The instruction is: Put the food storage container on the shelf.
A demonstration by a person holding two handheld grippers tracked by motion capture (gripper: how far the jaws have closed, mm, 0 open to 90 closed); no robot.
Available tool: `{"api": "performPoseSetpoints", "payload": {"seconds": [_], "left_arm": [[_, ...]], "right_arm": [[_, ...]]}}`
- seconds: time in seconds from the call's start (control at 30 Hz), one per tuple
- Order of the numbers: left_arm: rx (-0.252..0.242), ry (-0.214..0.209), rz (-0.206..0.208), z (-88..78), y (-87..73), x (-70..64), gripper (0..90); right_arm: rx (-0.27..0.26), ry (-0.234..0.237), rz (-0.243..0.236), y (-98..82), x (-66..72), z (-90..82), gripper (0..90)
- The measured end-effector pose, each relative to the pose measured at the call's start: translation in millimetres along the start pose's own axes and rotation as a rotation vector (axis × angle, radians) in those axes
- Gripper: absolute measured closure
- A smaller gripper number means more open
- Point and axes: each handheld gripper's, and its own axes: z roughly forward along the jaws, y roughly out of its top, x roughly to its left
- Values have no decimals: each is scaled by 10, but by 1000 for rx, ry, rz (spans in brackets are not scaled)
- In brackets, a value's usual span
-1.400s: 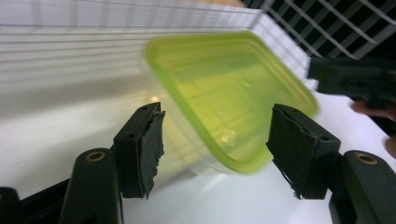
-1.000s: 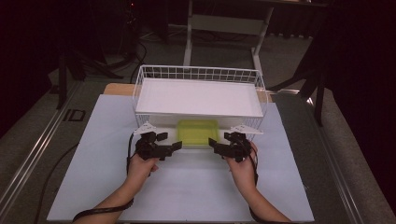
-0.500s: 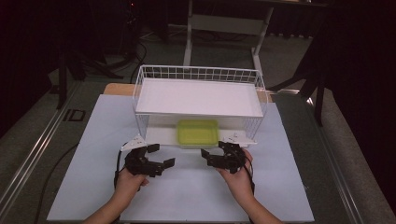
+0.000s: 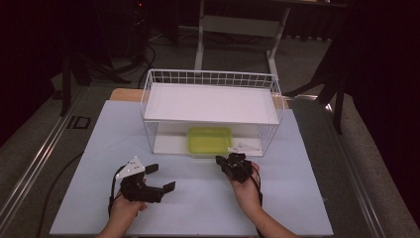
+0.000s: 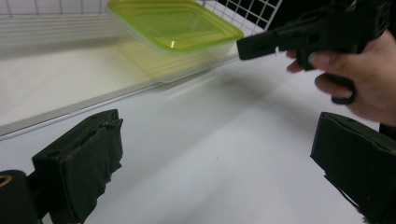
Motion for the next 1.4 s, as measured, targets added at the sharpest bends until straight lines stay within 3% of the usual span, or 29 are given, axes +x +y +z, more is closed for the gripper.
{"api": "performPoseSetpoints", "payload": {"seconds": [0.3,0.5,0.7,1.13,1.4], "left_arm": [[44,-4,27,94,-68,14,29],[47,-24,56,126,-70,-36,29],[40,-34,55,123,-63,-45,29],[39,-46,47,120,-76,-53,29],[39,-42,53,122,-82,-45,29]], "right_arm": [[22,-10,-9,32,40,260,900],[14,-23,3,63,26,390,900],[21,-39,-8,134,45,551,900],[1,-96,85,253,-182,678,900],[-4,-102,89,298,-235,733,900]]}}
